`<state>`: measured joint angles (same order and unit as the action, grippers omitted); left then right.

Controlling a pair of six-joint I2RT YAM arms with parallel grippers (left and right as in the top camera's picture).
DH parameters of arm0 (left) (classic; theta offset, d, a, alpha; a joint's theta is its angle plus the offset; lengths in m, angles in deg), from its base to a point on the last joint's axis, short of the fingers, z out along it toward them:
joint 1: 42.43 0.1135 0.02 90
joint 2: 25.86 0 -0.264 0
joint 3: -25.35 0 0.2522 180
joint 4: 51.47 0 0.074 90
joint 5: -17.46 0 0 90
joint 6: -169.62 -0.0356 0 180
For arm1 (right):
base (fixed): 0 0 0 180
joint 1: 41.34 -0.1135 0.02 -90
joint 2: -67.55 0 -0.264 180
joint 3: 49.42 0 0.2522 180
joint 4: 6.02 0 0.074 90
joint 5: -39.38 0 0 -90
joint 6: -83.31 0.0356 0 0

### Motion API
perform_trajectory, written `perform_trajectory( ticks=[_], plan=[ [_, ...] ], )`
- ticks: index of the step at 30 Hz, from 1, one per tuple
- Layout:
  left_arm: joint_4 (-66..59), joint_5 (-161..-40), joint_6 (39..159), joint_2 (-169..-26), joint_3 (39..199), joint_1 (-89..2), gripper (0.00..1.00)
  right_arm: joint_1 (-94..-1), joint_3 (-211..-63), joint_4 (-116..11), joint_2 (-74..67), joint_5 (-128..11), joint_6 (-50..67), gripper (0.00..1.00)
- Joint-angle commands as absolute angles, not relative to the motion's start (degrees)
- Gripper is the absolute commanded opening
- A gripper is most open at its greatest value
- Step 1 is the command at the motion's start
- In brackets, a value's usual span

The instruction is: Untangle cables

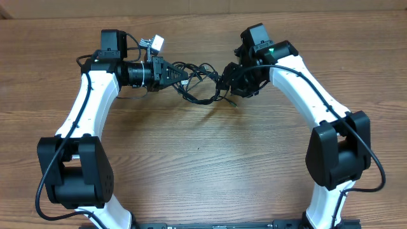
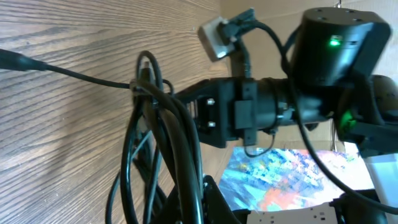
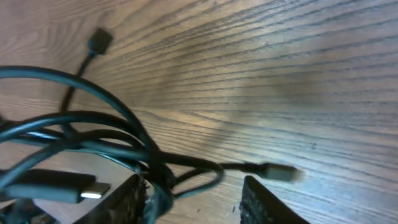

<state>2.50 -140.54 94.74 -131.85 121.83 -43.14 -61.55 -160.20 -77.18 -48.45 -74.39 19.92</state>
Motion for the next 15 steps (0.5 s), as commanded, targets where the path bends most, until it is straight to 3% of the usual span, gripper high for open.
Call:
perform_trajectory(
  ticks=[1,11,15],
  plan=[
    [2.3,-144.2,96.2,-130.6,121.7,-42.8,0.04,-61.6,-159.0,-76.4,-51.2,-72.5,20.3,0.44],
    [2.1,-145.0,96.9,-130.6,121.7,-42.7,0.04,-64.5,-158.9,-72.6,-53.0,-69.6,21.9,0.4],
    [-3.1,-151.1,100.4,-130.6,121.7,-41.7,0.04,-64.6,-157.3,-72.0,-53.0,-67.1,23.5,0.28]
  ],
)
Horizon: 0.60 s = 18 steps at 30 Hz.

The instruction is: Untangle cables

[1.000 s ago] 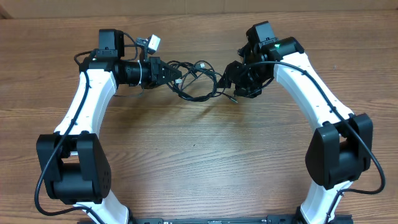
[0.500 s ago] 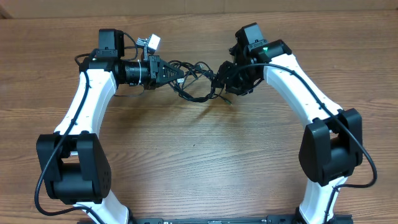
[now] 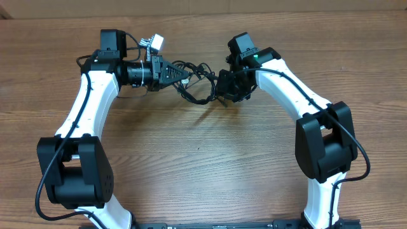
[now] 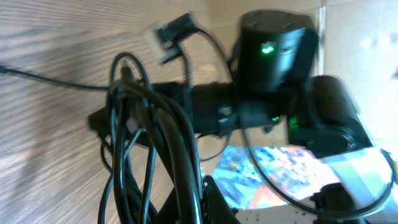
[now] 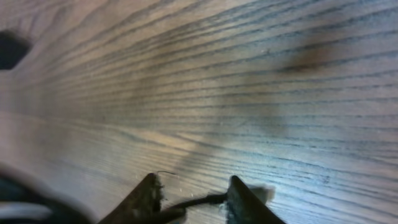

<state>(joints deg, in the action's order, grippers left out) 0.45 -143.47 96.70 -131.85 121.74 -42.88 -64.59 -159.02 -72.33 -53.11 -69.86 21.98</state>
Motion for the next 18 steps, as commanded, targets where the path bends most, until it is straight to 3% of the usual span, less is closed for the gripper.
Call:
perform_trajectory(
  ticks=[1,5,15,18],
  plan=[
    [-4.5,-152.0,101.6,-130.6,121.7,-41.4,0.04,-64.6,-157.0,-72.2,-53.0,-66.8,23.5,0.26],
    [-10.5,-153.0,106.0,-130.6,121.7,-39.4,0.04,-64.2,-156.8,-75.5,-53.0,-61.8,23.5,0.04],
    [-6.0,-126.7,105.3,-130.6,121.7,-33.0,0.04,-54.1,-157.8,-88.9,-47.0,-51.6,23.1,0.04],
    [-5.6,-126.3,104.9,-130.6,121.7,-33.0,0.04,-51.3,-157.8,-92.4,-46.2,-51.0,23.1,0.04]
  ],
)
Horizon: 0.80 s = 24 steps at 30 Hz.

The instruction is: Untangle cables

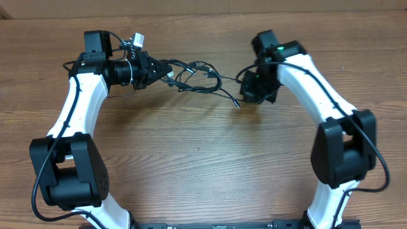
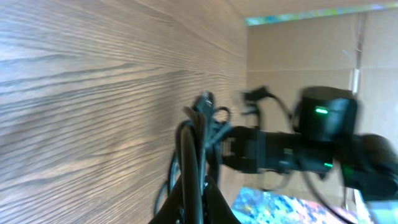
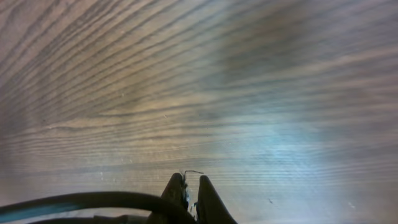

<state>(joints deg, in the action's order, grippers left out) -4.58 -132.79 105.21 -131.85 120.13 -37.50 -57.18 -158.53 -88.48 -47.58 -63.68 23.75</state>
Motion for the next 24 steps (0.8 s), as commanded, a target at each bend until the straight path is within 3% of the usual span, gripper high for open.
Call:
perform_trajectory(
  ticks=[1,7,12,14,17,18,21,24],
  plan=[
    [-5.6,-126.3,104.4,-130.6,121.7,-33.1,0.04,-50.1,-157.8,-94.6,-46.2,-49.7,23.1,0.04],
    [-5.4,-125.9,104.1,-130.6,121.7,-33.1,0.04,-46.3,-157.8,-100.6,-46.2,-43.4,23.3,0.04],
    [-2.7,-126.8,98.1,-130.6,121.7,-35.8,0.04,-46.9,-157.8,-97.1,-46.2,-71.0,9.0,0.04],
    [-0.8,-126.9,94.9,-130.6,121.7,-38.1,0.04,-47.8,-157.8,-95.0,-46.2,-75.8,8.0,0.04],
    [-0.1,-128.8,90.5,-130.6,121.7,-41.4,0.04,-49.1,-157.8,-91.4,-46.2,-80.2,8.0,0.14],
    [-0.5,-129.8,89.4,-130.6,121.7,-42.5,0.04,-49.5,-157.8,-89.7,-46.2,-82.6,8.0,0.2],
    [-1.8,-133.4,86.8,-130.6,121.7,-44.6,0.04,-49.7,-157.8,-86.5,-46.2,-88.7,7.8,0.56],
    [-1.4,-133.4,85.8,-130.6,121.7,-44.7,0.04,-50.0,-157.8,-83.8,-46.2,-93.0,7.8,0.67]
  ],
)
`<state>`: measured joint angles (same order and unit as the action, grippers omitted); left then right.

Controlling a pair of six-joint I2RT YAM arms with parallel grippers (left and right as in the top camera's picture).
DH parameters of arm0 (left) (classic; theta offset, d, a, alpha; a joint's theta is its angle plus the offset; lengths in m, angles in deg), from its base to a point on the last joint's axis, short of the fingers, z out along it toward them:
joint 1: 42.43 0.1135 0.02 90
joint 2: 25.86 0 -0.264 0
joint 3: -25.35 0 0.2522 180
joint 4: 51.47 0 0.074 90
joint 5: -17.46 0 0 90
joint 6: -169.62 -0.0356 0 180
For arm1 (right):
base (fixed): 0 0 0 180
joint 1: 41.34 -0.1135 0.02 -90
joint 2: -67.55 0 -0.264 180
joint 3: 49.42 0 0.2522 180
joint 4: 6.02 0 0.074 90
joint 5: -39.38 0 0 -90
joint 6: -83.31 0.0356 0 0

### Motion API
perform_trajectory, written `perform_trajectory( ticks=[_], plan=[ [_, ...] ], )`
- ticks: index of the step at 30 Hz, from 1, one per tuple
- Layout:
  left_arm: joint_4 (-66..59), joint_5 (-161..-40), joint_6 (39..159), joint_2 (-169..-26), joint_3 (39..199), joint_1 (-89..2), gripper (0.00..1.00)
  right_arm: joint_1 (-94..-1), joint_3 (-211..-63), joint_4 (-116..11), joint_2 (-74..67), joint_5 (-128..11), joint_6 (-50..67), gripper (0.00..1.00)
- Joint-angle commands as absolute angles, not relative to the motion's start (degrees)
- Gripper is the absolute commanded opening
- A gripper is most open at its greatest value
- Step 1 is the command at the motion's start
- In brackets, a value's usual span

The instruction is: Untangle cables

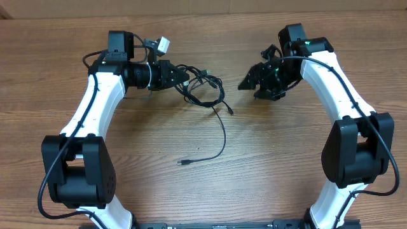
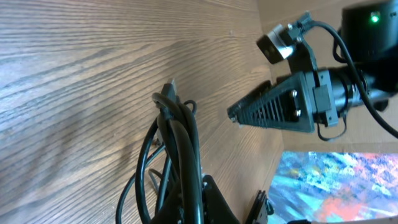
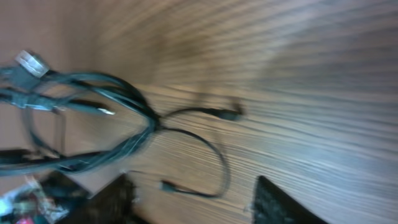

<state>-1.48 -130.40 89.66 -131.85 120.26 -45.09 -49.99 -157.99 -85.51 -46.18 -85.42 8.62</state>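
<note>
A tangle of black cables (image 1: 203, 88) lies at the back middle of the table. My left gripper (image 1: 183, 75) is shut on its left side; in the left wrist view the bundle (image 2: 177, 137) runs up out of the left gripper (image 2: 200, 185). One thin black cable (image 1: 223, 137) trails from the tangle toward the front and ends in a plug (image 1: 182, 163) on the wood. My right gripper (image 1: 252, 86) is to the right of the tangle, open and holding nothing. In its own view the right gripper (image 3: 199, 202) has its fingers wide apart, with the thin cable (image 3: 208, 155) beyond them.
The wooden table (image 1: 203, 191) stretches toward the front. A cardboard wall (image 1: 203, 6) runs along the back edge. A white connector (image 1: 163, 44) on the left wrist's own lead sticks up behind the left arm. A colourful sheet (image 2: 339, 180) shows beyond the table.
My right gripper was shut on the thin cable and is now open and empty, higher and a little farther right. The cable now lies on the table. My left gripper has moved right with the tangle.
First both grippers were close together on the tangle, the right one open beside a cable. Then the right fingers stood narrower around a thin cable. Then the arms were apart with the right gripper shut on it. Now that cable lies stretched out on the table.
</note>
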Motion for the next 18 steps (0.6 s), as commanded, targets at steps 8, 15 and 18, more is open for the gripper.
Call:
perform_trajectory(
  ticks=[8,15,18],
  plan=[
    [-0.5,-128.9,85.7,-130.6,121.6,-47.4,0.04,-55.1,-157.7,-79.4,-46.7,-94.0,11.6,0.7],
    [0.2,-120.5,99.4,-130.6,121.6,-48.3,0.04,-60.1,-157.7,-75.7,-47.1,-93.0,16.6,0.68],
    [-0.1,-120.9,104.5,-130.6,121.6,-49.0,0.04,-61.3,-157.7,-75.2,-47.3,-88.7,21.7,0.66]
  ],
)
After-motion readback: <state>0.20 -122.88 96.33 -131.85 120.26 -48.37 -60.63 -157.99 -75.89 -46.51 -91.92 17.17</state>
